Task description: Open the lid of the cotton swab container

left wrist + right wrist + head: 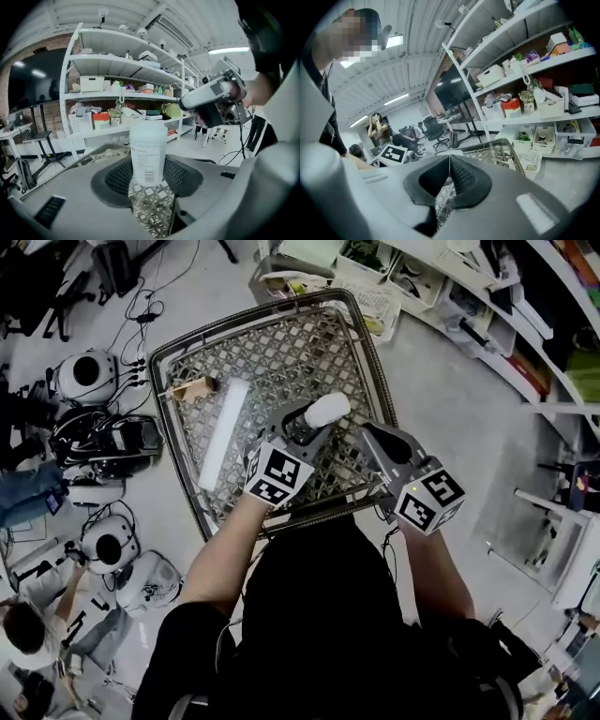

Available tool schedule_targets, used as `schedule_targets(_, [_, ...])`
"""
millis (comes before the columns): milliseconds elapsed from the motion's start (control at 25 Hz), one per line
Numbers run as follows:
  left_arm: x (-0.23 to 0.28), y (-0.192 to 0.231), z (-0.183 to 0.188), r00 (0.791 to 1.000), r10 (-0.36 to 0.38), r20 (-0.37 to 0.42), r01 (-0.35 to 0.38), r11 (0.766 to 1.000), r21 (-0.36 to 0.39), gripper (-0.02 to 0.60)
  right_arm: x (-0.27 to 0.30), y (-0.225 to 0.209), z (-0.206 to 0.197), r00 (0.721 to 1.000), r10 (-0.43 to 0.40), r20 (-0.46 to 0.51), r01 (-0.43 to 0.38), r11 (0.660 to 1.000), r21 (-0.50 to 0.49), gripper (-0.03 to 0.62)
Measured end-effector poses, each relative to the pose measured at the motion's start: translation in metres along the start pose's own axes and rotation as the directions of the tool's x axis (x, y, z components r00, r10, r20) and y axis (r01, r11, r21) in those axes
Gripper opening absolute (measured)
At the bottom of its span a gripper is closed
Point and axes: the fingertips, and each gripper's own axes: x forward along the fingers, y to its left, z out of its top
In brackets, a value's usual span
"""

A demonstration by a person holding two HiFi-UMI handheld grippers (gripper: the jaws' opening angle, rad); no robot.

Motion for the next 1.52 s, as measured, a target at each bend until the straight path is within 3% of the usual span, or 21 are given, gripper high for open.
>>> schedule_targets(360, [-0.032, -0.06, 0.048, 0.991, -0.136, 0.01, 0.135, 0.986, 0.093, 0.196, -0.053, 0.026, 0.016, 1.0, 0.005, 0.018, -0.003, 0.998, -0.063, 0.1])
schedule_targets(560, [-0.046, -0.1, 0.062, 0.975, -0.221, 0.018, 0.218, 0.97, 0.106, 0.196, -0.081, 0.036, 0.014, 0.999, 0.048, -0.003, -0.048, 0.993, -0.107, 0.181])
schedule_targets(880, [-0.056, -0.174, 0.093, 0.923, -0.385, 0.004, 0.375, 0.902, 0.216, 0.196, -0.138, 0.053, 0.01, 0.983, 0.182, -0.029, -0.184, 0.958, -0.219, 0.272])
schedule_targets(1040, [-0.058, -0.207, 0.105, 0.893, -0.449, -0.024, 0.439, 0.858, 0.269, 0.196, -0.163, 0.063, 0.01, 0.97, 0.239, -0.035, -0.239, 0.932, -0.274, 0.276])
schedule_targets(1280, [-0.059, -0.242, 0.11, 0.858, -0.509, -0.068, 0.504, 0.811, 0.297, 0.196, -0.187, 0.073, 0.001, 0.956, 0.283, -0.071, -0.29, 0.894, -0.342, 0.273])
schedule_targets(1520, [-0.058, -0.255, 0.108, 0.842, -0.533, -0.086, 0.535, 0.801, 0.27, 0.196, -0.196, 0.073, -0.006, 0.956, 0.282, -0.086, -0.294, 0.888, -0.354, 0.252])
